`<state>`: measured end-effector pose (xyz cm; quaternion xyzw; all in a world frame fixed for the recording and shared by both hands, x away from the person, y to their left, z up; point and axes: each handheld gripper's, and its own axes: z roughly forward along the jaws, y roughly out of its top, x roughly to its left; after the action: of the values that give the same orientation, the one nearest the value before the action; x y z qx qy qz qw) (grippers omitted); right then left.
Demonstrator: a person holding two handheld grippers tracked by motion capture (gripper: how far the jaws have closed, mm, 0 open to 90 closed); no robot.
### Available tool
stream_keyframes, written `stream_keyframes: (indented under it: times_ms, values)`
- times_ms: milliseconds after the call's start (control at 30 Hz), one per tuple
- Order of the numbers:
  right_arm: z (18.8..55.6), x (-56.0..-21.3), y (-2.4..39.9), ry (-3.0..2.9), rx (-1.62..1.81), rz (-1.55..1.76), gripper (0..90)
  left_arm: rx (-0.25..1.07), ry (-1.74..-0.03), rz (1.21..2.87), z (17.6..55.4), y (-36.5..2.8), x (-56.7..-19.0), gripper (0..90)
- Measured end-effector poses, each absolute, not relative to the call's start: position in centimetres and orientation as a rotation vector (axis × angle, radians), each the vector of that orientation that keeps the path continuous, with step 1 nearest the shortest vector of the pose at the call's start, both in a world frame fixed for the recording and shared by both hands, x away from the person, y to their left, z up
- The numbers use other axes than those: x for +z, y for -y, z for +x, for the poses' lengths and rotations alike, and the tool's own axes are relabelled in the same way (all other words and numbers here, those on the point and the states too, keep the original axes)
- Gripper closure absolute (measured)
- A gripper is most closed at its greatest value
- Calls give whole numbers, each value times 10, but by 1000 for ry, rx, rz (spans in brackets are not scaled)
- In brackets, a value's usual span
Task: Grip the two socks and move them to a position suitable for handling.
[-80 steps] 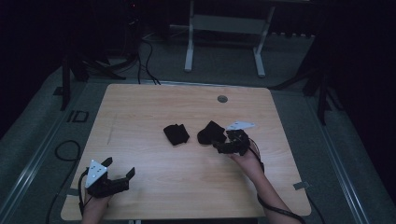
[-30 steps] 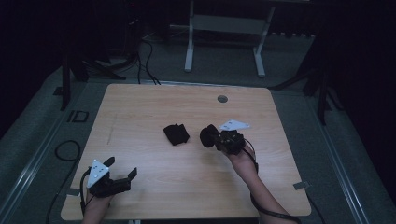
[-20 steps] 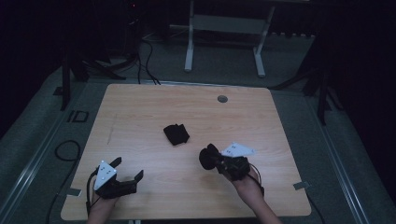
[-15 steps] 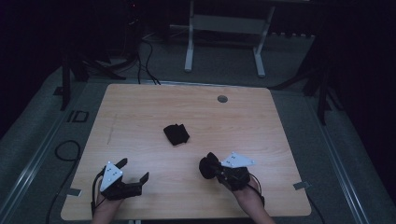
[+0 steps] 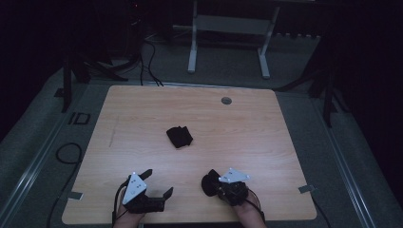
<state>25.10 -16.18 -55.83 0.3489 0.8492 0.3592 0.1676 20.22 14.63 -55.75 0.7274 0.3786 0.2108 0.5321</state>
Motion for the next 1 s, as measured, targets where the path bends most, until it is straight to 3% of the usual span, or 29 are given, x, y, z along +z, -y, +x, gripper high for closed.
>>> stream_keyframes:
  times_ms: [233,300,400,433,533,600,733,1000]
  values:
    - [250,-564,157,-2421,1008,981,717,357,-875,1844,205,-132,-563,24]
    - [252,-560,158,-2461,1034,990,604,334,-861,1866,206,-129,-564,24]
    - [249,-544,163,-2460,1117,979,509,293,-842,1874,208,-125,-564,24]
    - [249,-534,166,-2446,1153,972,476,285,-840,1867,209,-123,-564,65]
    - [255,-513,177,-2415,1216,970,443,243,-812,1883,213,-112,-564,84]
    - [260,-510,181,-2408,1208,972,444,234,-793,1889,214,-108,-564,165]
    - [285,-522,190,-2492,1188,1057,438,167,-758,1997,225,-78,-567,209]
    - [286,-551,181,-2584,1100,1028,444,188,-748,2119,239,-53,-572,310]
